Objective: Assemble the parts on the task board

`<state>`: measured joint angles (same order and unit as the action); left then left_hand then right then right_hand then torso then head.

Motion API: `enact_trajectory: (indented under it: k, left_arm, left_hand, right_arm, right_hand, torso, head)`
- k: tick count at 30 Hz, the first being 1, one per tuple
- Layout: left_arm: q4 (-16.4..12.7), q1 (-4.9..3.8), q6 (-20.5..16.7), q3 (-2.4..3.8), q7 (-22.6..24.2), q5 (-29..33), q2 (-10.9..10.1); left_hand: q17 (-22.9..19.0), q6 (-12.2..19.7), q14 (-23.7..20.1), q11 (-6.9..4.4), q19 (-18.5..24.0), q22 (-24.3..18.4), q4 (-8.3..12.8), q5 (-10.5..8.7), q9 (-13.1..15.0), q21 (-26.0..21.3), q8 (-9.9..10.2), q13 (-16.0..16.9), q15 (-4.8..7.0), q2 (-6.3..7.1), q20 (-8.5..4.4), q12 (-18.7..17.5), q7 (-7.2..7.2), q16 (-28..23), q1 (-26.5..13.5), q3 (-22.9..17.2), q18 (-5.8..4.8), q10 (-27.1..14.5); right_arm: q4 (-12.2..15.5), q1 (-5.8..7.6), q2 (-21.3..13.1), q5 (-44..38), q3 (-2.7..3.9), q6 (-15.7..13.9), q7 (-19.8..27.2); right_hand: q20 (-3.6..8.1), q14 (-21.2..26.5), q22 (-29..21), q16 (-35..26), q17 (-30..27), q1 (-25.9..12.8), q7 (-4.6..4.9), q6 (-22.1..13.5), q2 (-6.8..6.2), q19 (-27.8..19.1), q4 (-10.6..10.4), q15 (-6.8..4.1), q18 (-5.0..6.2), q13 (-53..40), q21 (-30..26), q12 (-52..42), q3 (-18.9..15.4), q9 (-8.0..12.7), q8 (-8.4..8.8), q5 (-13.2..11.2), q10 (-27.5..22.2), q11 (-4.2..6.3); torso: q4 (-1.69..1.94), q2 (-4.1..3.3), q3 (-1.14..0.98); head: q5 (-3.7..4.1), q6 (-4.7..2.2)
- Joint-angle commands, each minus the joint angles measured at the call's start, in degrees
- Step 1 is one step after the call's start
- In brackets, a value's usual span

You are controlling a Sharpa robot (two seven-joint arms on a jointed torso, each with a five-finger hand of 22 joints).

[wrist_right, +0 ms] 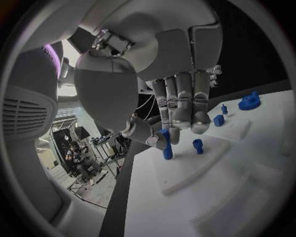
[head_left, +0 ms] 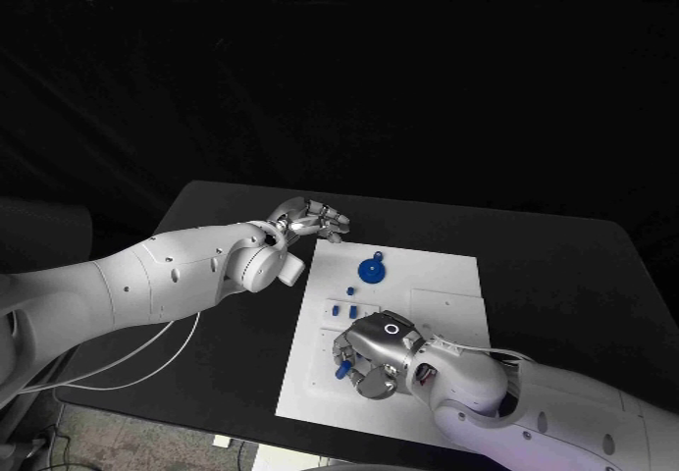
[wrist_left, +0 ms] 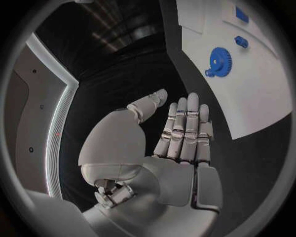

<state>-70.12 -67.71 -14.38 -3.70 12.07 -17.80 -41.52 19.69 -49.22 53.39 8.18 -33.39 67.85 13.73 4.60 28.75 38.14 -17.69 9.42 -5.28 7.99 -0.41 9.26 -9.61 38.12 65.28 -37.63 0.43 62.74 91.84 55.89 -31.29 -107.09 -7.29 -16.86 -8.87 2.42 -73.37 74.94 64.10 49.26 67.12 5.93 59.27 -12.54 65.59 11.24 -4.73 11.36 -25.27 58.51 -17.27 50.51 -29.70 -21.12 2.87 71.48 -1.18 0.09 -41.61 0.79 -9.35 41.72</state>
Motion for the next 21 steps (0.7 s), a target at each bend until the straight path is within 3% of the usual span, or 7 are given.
enact_trajectory:
  k: [1, 13, 21]
  left_arm:
    - [-0.1, -0.06, 0.8, 0.04, 0.4, 0.2, 0.1]
    - [-0.1, -0.06, 0.9, 0.04, 0.3, 0.2, 0.1]
    - [-0.1, -0.06, 1.0, 0.04, 0.3, 0.2, 0.1]
  left_hand:
    - [0.1, 0.5, 0.3, 0.05, -0.4, 0.1, 0.0, -0.2, -0.1, -0.4, -0.3, -0.1, 0.11, -0.1, -0.14, -0.3, 0.04, -0.2, 0.1, 0.4, 0.09, -0.3]
    - [0.2, 0.5, 0.3, 0.06, -0.4, 0.1, 0.0, -0.2, -0.1, -0.4, -0.3, -0.1, 0.1, -0.1, -0.14, -0.3, 0.03, -0.3, 0.1, 0.4, 0.09, -0.3]
    - [0.2, 0.5, 0.3, 0.06, -0.4, 0.1, 0.0, -0.21, -0.1, -0.4, -0.3, -0.1, 0.1, -0.09, -0.14, -0.3, 0.03, -0.3, 0.1, 0.4, 0.09, -0.3]
  right_arm:
    - [0.0, -0.05, 0.0, -2.6, -0.01, 0.5, -1.7]
    - [0.0, -0.06, 0.2, -3.3, -0.02, 0.5, -2.3]
    - [-0.2, -0.06, 0.8, -3.0, -0.43, 3.6, -1.4]
  right_hand:
    - [0.25, 0.2, 1.2, -0.2, -0.1, -0.3, -0.07, 0.5, 0.26, 0.1, 0.2, -0.5, 3.64, -0.1, 0.3, -0.4, 0.1, -1.1, -0.2, -0.1, 0.5, 0.08]
    - [0.23, 0.1, 1.1, -0.2, 0.0, -0.3, -0.11, 0.6, 0.13, 0.1, 0.3, -0.55, 3.64, -0.2, 0.4, -0.5, 0.3, -1.2, -0.22, -0.1, 0.6, 0.13]
    - [0.23, 0.0, 1.1, -0.2, 0.0, -0.4, -0.13, 0.7, 0.04, 0.2, 0.3, -0.56, 3.64, -0.3, 0.4, -0.5, 0.4, -1.2, -0.22, -0.1, 0.6, 0.15]
  torso:
    - [-0.02, 0.0, 0.01]
    - [-0.02, 0.01, 0.02]
    - [0.03, 0.02, 0.03]
  head:
    - [-0.02, 0.04]
    - [0.07, 0.03]
    - [0.1, 0.1]
